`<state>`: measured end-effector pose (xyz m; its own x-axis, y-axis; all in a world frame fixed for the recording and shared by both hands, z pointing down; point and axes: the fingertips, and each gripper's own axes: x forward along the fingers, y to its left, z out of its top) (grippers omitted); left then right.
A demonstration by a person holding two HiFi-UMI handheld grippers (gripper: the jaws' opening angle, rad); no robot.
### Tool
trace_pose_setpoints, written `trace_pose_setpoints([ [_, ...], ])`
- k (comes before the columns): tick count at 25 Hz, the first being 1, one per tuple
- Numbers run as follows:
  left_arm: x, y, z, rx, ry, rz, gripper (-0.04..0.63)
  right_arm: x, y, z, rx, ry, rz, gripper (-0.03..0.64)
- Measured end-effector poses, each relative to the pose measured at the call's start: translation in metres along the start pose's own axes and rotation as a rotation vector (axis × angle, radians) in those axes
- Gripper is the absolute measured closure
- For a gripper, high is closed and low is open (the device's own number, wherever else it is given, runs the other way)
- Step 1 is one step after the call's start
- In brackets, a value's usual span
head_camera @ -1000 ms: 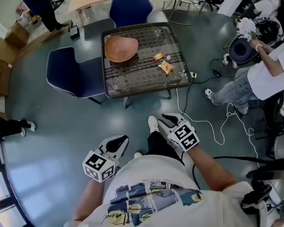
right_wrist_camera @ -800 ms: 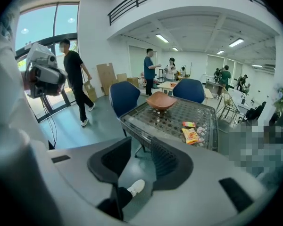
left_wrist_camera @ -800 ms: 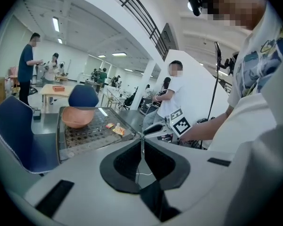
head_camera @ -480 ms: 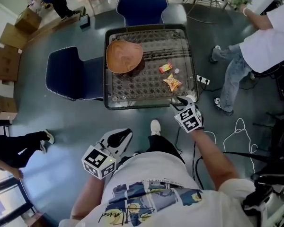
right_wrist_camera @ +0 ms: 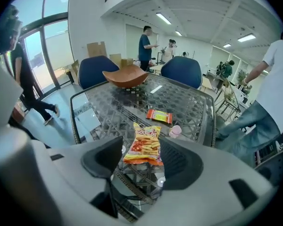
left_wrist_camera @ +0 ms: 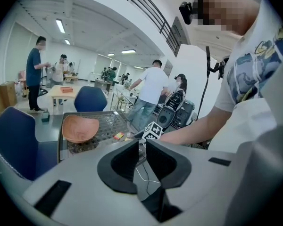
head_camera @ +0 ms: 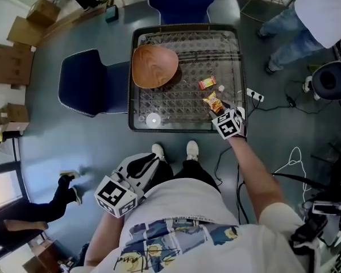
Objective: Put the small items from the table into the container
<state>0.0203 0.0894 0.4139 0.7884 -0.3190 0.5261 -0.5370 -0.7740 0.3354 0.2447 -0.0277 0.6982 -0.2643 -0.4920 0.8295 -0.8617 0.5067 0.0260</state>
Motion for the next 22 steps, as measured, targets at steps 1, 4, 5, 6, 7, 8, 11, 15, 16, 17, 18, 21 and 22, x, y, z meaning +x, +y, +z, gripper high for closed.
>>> trace_pose_setpoints([
  [1,0.0,0.003,0.002,0.0,-0.005,0.005,0.563,0.007,-0.002,-0.003,-0.003,0.017,0.0,0.387],
  [4,-0.002,0.014,0.009,0.001,-0.019,0.013,0.561,0.028,-0.009,-0.012,-0.01,0.074,0.0,0.388],
  [5,-0.002,0.02,0.01,0.001,-0.019,0.015,0.561,0.034,-0.011,-0.015,-0.015,0.09,0.002,0.387],
  [6,-0.001,0.026,0.01,-0.001,-0.018,0.016,0.561,0.04,-0.012,-0.018,-0.02,0.103,0.004,0.388],
  [7,-0.001,0.032,0.01,-0.004,-0.02,0.017,0.561,0.044,-0.012,-0.02,-0.023,0.115,0.006,0.388],
  [8,-0.001,0.039,0.011,-0.008,-0.025,0.014,0.561,0.046,-0.012,-0.02,-0.021,0.123,0.01,0.389],
  [11,-0.006,0.06,0.021,-0.011,-0.052,-0.009,0.561,0.038,-0.008,-0.014,0.004,0.133,0.009,0.429],
  [15,-0.013,0.086,0.041,0.016,-0.078,-0.051,0.561,0.023,-0.001,0.01,0.02,0.12,-0.019,0.47],
  [16,-0.013,0.092,0.045,0.018,-0.086,-0.065,0.561,0.019,0.002,0.017,0.025,0.113,-0.022,0.477],
  [17,-0.013,0.098,0.047,0.019,-0.092,-0.079,0.561,0.015,0.004,0.025,0.029,0.106,-0.024,0.477],
  [18,-0.014,0.104,0.049,0.019,-0.097,-0.093,0.561,0.012,0.007,0.034,0.036,0.098,-0.026,0.48],
  [21,-0.016,0.122,0.052,0.019,-0.106,-0.125,0.561,0.005,0.018,0.07,0.068,0.062,-0.028,0.482],
  [22,-0.018,0.129,0.052,0.019,-0.109,-0.133,0.561,0.004,0.022,0.083,0.07,0.046,-0.028,0.482],
])
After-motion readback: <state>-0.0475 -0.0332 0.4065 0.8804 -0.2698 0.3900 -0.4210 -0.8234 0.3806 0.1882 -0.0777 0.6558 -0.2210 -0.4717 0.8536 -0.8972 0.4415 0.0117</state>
